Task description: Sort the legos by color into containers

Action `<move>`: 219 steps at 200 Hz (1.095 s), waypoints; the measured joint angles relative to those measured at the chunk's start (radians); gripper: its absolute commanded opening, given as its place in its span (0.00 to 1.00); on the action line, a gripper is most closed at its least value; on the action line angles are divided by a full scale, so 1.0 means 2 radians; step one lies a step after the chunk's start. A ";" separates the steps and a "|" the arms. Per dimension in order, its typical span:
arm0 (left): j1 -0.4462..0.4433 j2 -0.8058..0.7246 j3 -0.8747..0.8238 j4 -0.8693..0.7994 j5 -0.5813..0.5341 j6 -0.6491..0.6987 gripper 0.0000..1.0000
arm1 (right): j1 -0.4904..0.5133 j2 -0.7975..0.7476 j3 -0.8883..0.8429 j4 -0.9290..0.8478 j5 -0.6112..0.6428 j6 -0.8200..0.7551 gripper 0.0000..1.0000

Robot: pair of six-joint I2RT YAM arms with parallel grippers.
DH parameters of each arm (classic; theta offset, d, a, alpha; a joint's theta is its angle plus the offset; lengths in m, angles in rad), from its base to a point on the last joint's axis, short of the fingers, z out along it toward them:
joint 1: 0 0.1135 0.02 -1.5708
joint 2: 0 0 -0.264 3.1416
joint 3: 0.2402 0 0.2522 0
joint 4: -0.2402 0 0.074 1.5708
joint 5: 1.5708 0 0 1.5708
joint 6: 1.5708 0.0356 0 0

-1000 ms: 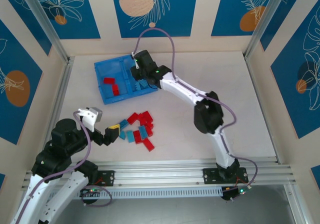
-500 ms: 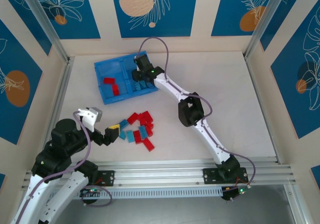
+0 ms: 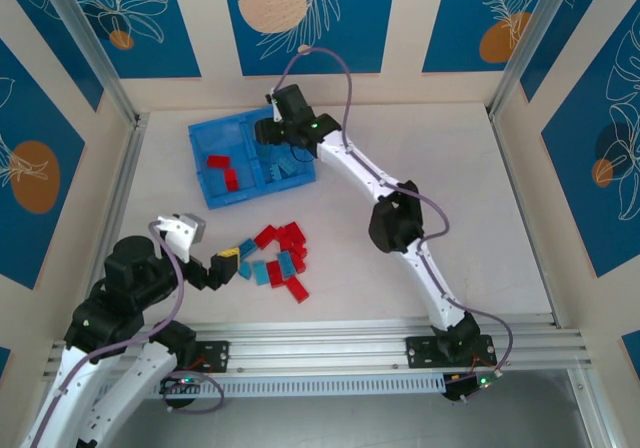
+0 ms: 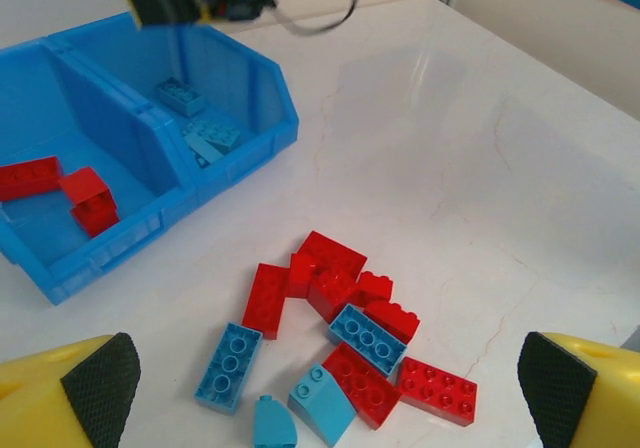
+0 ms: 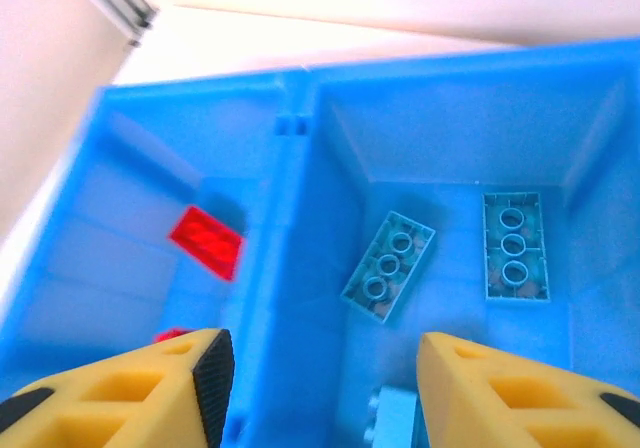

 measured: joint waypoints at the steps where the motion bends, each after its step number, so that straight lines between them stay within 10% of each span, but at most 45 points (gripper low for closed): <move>1: 0.000 0.000 0.000 0.000 -0.001 0.000 1.00 | 0.000 -0.004 -0.003 0.000 0.000 0.000 0.55; 101: 0.000 0.146 0.000 0.007 -0.012 -0.062 1.00 | 0.044 -0.513 -0.539 0.064 -0.115 0.001 0.63; 158: -0.001 0.296 0.003 0.035 -0.010 -0.100 0.92 | 0.057 -0.620 -0.756 0.073 -0.100 0.055 0.66; 219: -0.035 0.430 0.006 0.072 -0.048 -0.073 0.81 | 0.064 -0.647 -0.782 0.093 -0.074 0.073 0.67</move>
